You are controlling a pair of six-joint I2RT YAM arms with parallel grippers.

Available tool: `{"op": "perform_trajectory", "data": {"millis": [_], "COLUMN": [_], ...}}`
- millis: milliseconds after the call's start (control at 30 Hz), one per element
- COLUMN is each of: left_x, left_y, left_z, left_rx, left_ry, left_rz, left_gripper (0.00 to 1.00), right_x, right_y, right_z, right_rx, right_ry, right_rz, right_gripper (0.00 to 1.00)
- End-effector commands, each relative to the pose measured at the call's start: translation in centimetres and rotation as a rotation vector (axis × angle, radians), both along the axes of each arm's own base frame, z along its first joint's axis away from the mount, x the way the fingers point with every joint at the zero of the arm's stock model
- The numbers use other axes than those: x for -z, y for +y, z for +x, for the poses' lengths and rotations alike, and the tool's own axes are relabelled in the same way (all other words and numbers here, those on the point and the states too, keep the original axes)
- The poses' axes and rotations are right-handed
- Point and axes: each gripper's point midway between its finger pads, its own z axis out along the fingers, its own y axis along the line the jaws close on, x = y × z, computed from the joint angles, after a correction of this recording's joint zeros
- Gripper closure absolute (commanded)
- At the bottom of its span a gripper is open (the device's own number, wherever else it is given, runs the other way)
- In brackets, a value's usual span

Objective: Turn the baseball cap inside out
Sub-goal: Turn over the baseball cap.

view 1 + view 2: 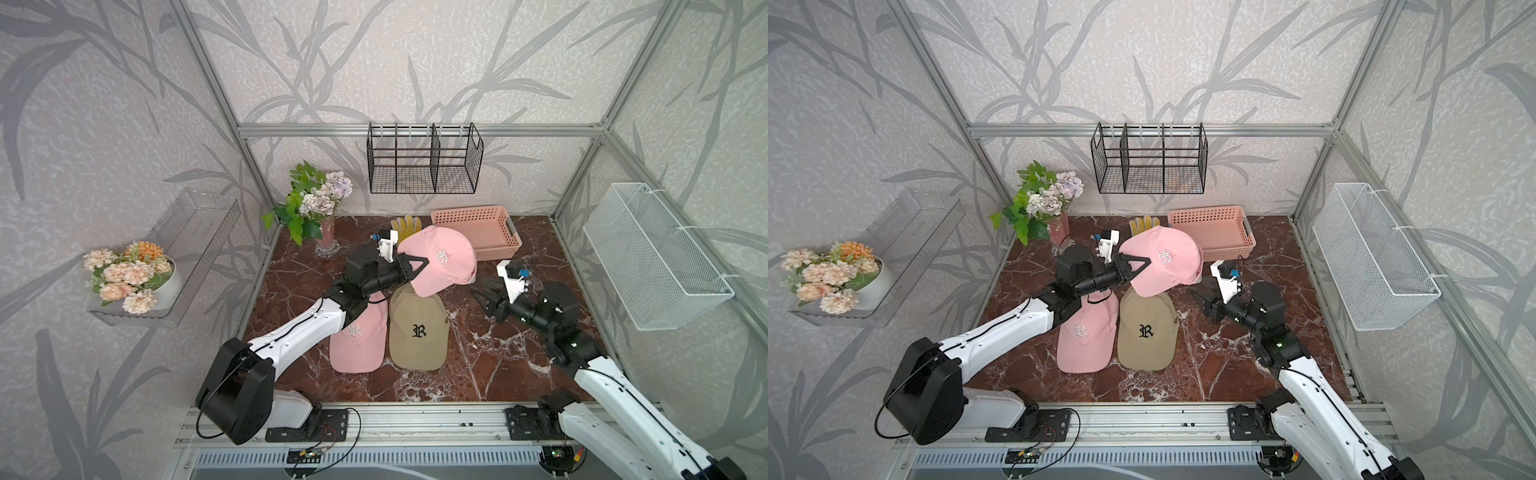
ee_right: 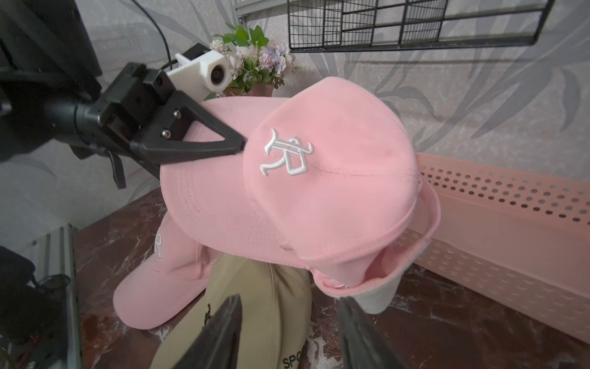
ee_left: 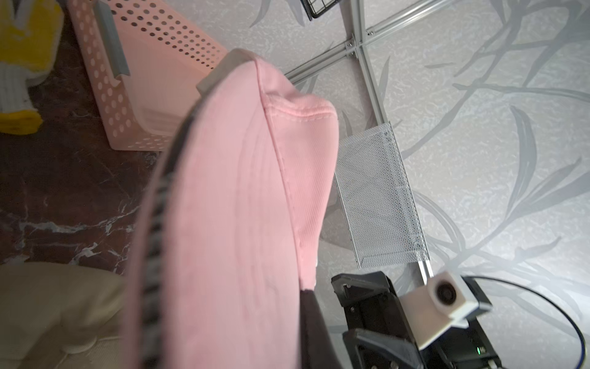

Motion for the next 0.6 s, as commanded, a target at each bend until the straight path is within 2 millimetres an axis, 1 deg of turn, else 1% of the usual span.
{"op": "perform_trajectory", "data": {"millis": [0, 100, 167, 200, 267, 367, 567], "left_x": [-3.8, -3.7, -3.6, -3.6, -3.5, -3.1, -2.7], "left_y": [1.1, 0.9, 0.8, 0.5, 0.2, -0.1, -0.6], "left_z": [1.0, 0.9, 0.7, 0.5, 0.3, 0.0, -0.7], "left_rx": [-0.158, -0.177, -0.188, -0.187, -0.187, -0.193, -0.184], "left_ry": [0.066, 0.168, 0.208, 0.228, 0.256, 0.290, 0.334], "left_rz": [-0.095, -0.152, -0.177, -0.186, -0.188, -0.193, -0.227], "left_gripper": [1.00, 1.00, 1.00, 1.00, 1.00, 1.00, 1.00], "right_x": [-0.6, -0.4, -0.5, -0.9, -1.1, -1.8, -1.7], "right_y": [0.7, 1.6, 1.7, 1.6, 1.6, 1.8, 2.5], "right_z": [0.2, 0.5, 1.1, 1.4, 1.9, 2.4, 3.3], "right_rx": [0.025, 0.065, 0.117, 0.149, 0.181, 0.215, 0.221], "right_ry": [-0.310, -0.486, -0.566, -0.605, -0.641, -0.695, -0.726], "right_rz": [-0.207, -0.341, -0.379, -0.383, -0.408, -0.412, -0.456], "right_gripper": [0.41, 0.37, 0.35, 0.34, 0.34, 0.33, 0.32]}}
